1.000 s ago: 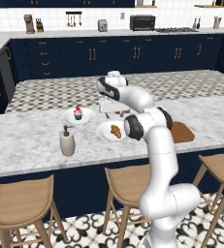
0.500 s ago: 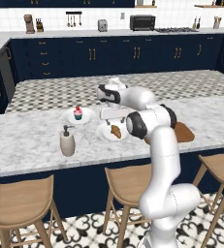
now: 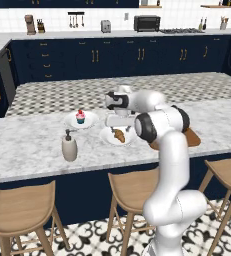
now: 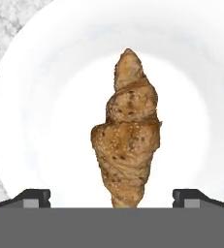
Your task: From the different types of pastries on the counter, select a croissant and place it on the cutting board. Then retrieve a jar of jam from the cabinet and place it alongside the croissant on the cutting board.
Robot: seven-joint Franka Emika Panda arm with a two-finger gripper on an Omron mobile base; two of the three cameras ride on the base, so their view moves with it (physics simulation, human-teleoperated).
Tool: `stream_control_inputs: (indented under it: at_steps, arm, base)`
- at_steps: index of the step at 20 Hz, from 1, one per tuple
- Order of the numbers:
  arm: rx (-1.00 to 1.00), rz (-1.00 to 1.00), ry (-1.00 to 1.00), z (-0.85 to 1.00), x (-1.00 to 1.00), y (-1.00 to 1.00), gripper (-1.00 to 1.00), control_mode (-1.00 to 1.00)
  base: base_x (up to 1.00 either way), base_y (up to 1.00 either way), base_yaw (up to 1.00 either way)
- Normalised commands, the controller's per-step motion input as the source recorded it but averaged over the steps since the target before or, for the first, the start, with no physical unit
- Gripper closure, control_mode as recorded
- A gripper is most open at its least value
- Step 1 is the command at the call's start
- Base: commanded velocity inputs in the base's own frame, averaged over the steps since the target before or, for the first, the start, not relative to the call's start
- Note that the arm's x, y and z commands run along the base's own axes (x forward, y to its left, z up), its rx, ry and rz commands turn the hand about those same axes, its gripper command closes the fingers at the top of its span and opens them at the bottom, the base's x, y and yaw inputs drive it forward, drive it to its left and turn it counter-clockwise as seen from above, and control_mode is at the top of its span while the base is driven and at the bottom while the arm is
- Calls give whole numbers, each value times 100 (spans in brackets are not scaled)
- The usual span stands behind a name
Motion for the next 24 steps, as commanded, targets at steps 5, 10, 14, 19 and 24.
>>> stream_control_inputs:
  at_steps: [5, 10, 14, 19, 24]
  arm:
    - [9, 0, 0, 0, -39, -5, -100, -100]
    - [4, 5, 0, -2, -18, -5, -100, -100]
    - [3, 14, 0, -11, 17, 14, -100, -100]
    - [1, 21, -1, -22, 68, 2, -100, -100]
    - [2, 10, 0, -27, 78, -6, -100, -100]
  base:
    - [0, 0, 0]
    - [0, 0, 0]
    - [0, 0, 0]
    - [0, 0, 0]
    - [0, 0, 0]
